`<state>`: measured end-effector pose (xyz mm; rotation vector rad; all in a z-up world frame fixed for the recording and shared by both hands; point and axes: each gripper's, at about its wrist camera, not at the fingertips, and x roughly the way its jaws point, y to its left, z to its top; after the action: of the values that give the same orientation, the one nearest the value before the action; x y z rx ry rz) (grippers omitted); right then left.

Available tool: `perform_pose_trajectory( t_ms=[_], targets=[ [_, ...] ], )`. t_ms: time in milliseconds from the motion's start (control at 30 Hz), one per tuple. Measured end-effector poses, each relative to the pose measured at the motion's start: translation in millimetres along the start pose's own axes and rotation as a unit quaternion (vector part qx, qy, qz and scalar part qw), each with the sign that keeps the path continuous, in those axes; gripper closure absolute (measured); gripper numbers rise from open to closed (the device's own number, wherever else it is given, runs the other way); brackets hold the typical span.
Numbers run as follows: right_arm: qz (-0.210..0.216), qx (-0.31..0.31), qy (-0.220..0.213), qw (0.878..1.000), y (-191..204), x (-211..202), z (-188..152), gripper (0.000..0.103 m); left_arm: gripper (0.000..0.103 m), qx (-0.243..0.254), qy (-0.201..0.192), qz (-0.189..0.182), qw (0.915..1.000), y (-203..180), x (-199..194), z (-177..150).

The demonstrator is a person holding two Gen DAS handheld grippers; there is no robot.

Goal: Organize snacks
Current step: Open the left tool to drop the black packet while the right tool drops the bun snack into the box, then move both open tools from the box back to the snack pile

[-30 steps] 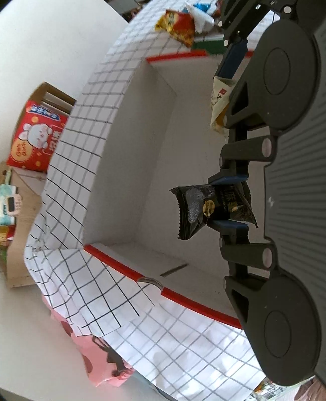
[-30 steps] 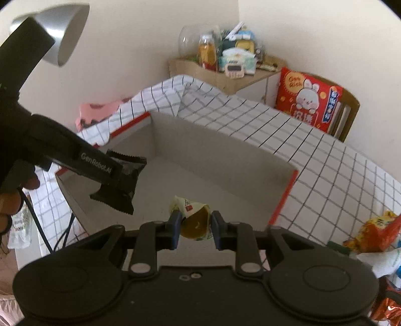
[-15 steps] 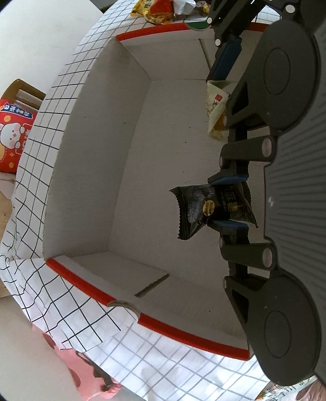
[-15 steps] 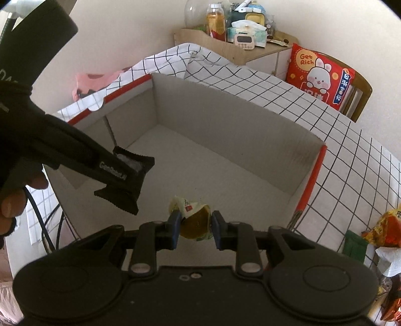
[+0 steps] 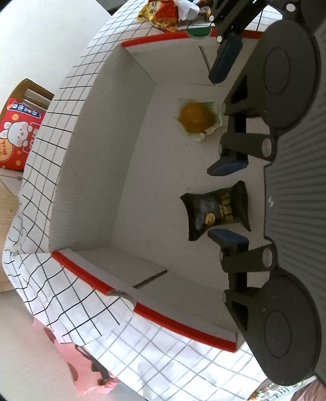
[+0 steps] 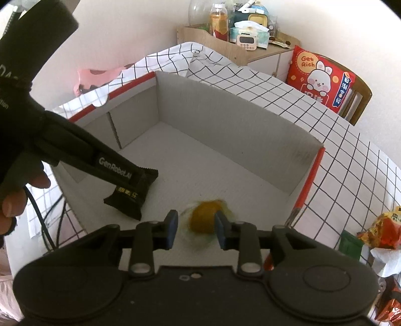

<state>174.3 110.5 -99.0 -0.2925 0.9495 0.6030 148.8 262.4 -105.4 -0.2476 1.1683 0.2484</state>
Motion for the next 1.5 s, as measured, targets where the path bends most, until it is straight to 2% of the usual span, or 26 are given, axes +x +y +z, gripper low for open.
perform_pose_trajectory(
  t_ms=[333, 733, 867, 933, 1100, 1167, 1233, 1400, 1500],
  targets=[
    [0.022, 0.028, -0.037, 0.999, -10, -43, -5, 0.060, 0.056, 0.013, -0.056, -0.012, 0.9983, -14, -43, -18],
    [0.027, 0.071, -0.088, 0.993, -34, -93, -20, 0.049, 0.055, 0.041, -0.111, -0.027, 0.9926, -46, -90, -40],
    [0.022, 0.084, -0.104, 0.991, -43, -110, -29, 0.045, 0.047, 0.050, -0.134, -0.032, 0.9892, -58, -104, -48],
    [0.018, 0.092, -0.114, 0.989, -49, -119, -35, 0.039, 0.047, 0.056, -0.144, -0.039, 0.9873, -66, -111, -53],
    [0.012, 0.109, -0.132, 0.985, -64, -138, -52, 0.033, 0.045, 0.073, -0.160, -0.051, 0.9830, -87, -122, -66],
    [0.008, 0.119, -0.138, 0.983, -71, -146, -61, 0.031, 0.039, 0.079, -0.168, -0.054, 0.9811, -97, -124, -71],
    [0.003, 0.128, -0.146, 0.981, -79, -154, -70, 0.026, 0.037, 0.085, -0.176, -0.057, 0.9791, -108, -126, -76],
    [-0.020, 0.153, -0.157, 0.975, -100, -172, -96, 0.020, 0.036, 0.104, -0.178, -0.076, 0.9755, -135, -125, -85],
    [-0.038, 0.168, -0.160, 0.972, -113, -181, -112, 0.015, 0.030, 0.121, -0.181, -0.092, 0.9717, -155, -124, -90]
  ],
)
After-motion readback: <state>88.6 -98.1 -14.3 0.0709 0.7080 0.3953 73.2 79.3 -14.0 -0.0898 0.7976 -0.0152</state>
